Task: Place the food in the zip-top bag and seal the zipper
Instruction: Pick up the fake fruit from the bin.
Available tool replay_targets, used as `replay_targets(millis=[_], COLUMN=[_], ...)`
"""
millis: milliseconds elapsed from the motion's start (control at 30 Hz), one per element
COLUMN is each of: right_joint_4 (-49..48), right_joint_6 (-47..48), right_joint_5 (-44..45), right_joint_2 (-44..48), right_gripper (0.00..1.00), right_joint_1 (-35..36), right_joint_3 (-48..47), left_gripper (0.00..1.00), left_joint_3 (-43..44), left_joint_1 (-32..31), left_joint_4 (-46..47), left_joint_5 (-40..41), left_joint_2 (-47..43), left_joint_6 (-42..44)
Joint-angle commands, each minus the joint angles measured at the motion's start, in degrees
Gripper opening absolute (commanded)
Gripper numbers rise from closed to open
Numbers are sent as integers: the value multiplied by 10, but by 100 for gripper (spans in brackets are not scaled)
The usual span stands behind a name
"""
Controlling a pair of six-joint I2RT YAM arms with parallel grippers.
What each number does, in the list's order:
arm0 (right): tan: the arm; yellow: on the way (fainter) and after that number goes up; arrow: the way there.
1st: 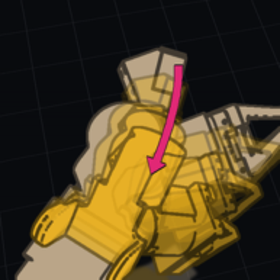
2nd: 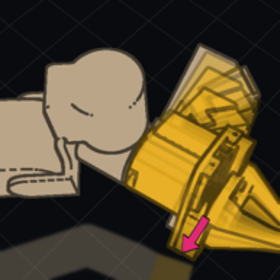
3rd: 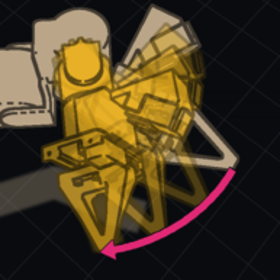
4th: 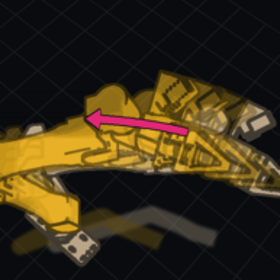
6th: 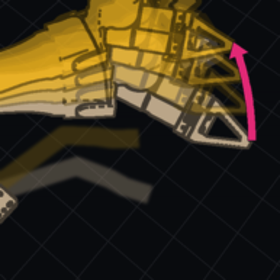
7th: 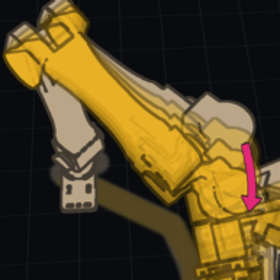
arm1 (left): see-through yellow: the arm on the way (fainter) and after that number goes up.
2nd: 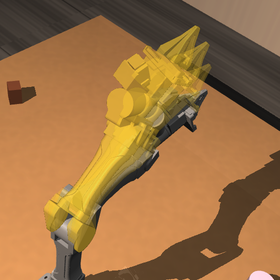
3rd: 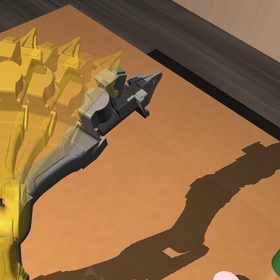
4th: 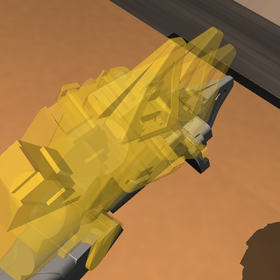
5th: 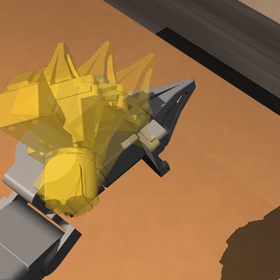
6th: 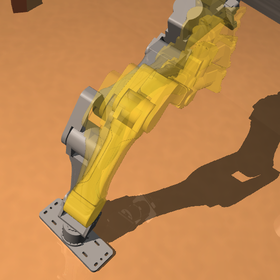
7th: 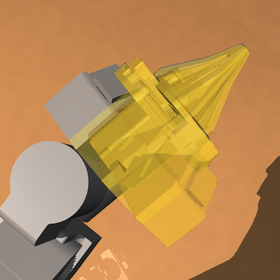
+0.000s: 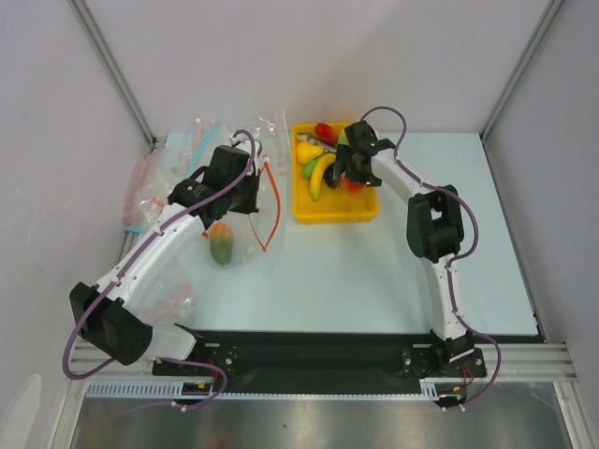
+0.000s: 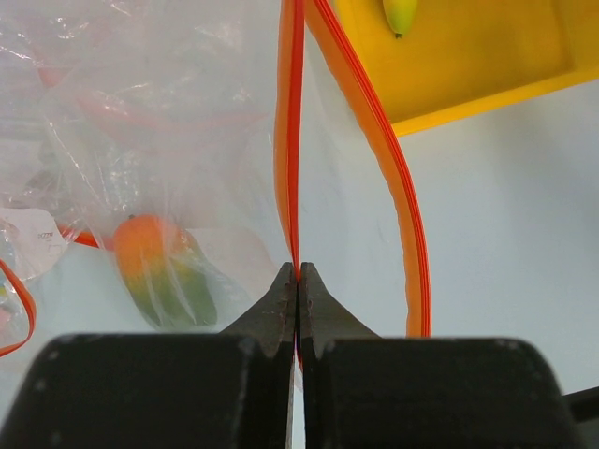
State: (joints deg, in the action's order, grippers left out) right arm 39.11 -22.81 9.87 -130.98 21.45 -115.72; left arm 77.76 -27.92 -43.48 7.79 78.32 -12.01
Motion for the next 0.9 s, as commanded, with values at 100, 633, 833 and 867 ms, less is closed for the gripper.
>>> replay_targets(millis=[100,633,833,867], right_joint_4=[15,-90,-115,-125], right_joint_6=[-31,27,50,51], right_joint_5=[9,-7,-125,-173], right_joint_2=[-20,146,239,254], right_gripper=[82,56,54,54], right_joint_1=[-3,15,47,50], right_joint_3=[-20,120,159,167], left_gripper=[0,0,0,0], left_joint_3=[12,14,21,22], left_joint_1=[1,1,1,1], left_joint_4=[5,11,14,14], left_joint_5=[4,4,-8,-9], left_joint_2=[-22,-19,-6,-5], left_joint_6=[-6,-3,-3,-2])
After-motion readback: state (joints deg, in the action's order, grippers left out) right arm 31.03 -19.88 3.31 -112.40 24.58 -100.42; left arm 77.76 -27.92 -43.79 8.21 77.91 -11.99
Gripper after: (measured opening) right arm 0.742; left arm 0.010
